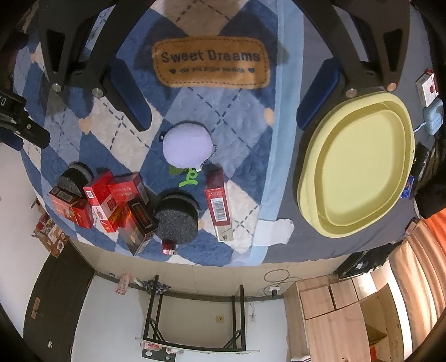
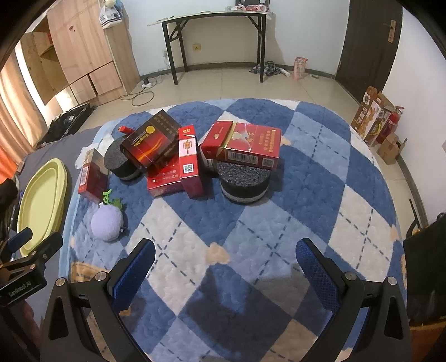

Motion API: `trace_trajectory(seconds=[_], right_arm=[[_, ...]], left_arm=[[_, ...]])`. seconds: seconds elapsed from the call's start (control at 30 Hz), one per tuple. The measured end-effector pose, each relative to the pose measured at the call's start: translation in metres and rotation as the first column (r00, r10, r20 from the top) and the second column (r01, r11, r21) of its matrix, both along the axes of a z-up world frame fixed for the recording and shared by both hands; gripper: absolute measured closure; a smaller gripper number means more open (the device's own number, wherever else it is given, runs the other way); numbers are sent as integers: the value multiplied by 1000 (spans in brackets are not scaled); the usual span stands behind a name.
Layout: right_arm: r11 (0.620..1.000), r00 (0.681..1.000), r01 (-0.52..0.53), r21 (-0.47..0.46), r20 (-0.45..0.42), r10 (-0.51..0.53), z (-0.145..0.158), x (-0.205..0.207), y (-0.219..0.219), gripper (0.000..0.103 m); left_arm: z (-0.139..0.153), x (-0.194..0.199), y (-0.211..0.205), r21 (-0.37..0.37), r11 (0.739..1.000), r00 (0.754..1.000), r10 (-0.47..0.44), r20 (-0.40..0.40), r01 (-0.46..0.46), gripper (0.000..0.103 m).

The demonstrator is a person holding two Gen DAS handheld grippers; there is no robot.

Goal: Organize rigid objects
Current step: 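Move both tools toward the cluster of objects on the bed cover, then grasp the lavender pom-pom ball with left tool while right tool grasps red box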

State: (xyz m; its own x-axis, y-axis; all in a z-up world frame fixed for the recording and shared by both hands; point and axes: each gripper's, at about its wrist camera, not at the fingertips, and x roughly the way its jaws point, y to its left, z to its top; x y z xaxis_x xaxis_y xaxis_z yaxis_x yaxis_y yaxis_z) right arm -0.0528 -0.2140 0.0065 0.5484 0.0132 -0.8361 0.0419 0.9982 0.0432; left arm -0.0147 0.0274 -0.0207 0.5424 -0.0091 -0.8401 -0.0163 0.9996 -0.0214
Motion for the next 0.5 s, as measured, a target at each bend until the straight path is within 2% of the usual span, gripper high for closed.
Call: trace_trajectory(seconds=[0.23,0.33,0.37,0.5], right_arm=[[1000,1000,1,1,-1,-1,-1,-1,-1,0],[1000,1000,0,4,-6,0,-3,1,-3,0],[1000,1000,1,9,-8,-1,-4,1,-5,0],[996,999,44,82,-4,-44,-8,7,-26,0]], left_arm=[[-3,-1,0,5,1000,1000,-6,-4,7,0],[-11,-2,6,-52,998,999,-42,-26,40,0],[-14,-4,8,-51,998,999,-46,-25,44,0],[-22,-3,11,-35,998,998,-49,-35,48,0]])
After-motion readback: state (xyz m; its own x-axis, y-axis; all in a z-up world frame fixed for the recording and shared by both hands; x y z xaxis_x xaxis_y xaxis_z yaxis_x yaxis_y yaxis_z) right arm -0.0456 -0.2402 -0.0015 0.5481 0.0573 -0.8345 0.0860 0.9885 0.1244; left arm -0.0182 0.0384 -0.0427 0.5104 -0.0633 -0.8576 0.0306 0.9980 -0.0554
